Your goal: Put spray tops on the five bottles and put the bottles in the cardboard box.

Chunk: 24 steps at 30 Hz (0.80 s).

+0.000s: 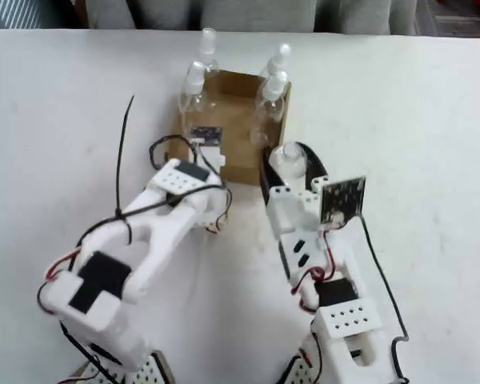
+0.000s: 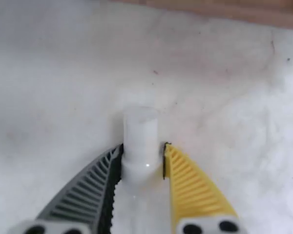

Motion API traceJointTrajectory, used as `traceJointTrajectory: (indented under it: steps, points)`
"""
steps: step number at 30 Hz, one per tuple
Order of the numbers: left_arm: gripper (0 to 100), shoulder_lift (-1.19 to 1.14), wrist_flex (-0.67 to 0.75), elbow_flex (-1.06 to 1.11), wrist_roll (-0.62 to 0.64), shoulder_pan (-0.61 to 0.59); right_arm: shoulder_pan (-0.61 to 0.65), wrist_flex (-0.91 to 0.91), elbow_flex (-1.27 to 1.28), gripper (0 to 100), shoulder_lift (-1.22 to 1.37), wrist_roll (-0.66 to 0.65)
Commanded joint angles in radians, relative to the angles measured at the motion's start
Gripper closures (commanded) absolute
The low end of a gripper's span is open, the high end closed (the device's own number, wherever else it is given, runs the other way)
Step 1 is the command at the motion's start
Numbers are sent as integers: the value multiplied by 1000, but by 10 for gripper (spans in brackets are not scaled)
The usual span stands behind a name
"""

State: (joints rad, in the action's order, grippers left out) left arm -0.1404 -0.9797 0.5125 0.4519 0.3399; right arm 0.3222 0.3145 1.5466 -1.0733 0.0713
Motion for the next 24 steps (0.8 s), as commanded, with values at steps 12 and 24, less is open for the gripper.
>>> traceJointTrajectory:
  steps: [12,24]
  points:
    - [980,484,87,146,-14,-151,25,85,80,982,-21,89]
    - [980,901,222,52,-91,-165,94,82,117,982,-21,92]
